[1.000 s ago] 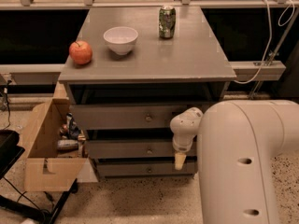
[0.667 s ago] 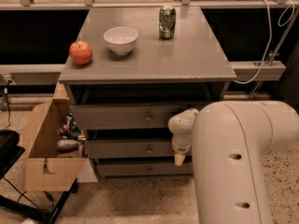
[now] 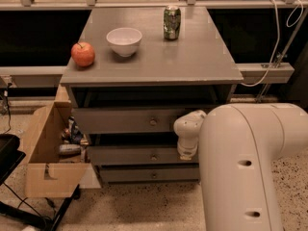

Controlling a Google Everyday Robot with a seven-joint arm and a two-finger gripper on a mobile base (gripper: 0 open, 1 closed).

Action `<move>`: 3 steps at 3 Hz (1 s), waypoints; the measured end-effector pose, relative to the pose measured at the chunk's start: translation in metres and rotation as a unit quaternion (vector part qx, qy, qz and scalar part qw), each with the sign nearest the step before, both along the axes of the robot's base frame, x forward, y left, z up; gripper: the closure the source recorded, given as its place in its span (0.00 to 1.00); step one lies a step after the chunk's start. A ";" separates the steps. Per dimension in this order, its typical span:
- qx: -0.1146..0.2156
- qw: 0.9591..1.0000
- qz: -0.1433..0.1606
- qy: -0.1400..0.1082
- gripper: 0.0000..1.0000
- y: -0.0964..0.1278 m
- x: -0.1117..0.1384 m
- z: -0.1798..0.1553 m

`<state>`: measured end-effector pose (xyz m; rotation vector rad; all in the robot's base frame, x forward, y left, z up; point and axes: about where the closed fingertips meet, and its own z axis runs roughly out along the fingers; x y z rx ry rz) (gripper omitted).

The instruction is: Open middle drawer

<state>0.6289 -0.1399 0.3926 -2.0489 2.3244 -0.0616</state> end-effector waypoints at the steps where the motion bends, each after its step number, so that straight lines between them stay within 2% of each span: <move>1: 0.000 1.000 0.000 0.000 1.00 0.000 0.000 0.002; 3: 0.000 1.000 0.000 0.000 1.00 0.000 0.000 0.011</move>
Offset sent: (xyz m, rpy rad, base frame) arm -0.0817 -0.0376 0.0635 -0.0599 -0.0275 -0.1306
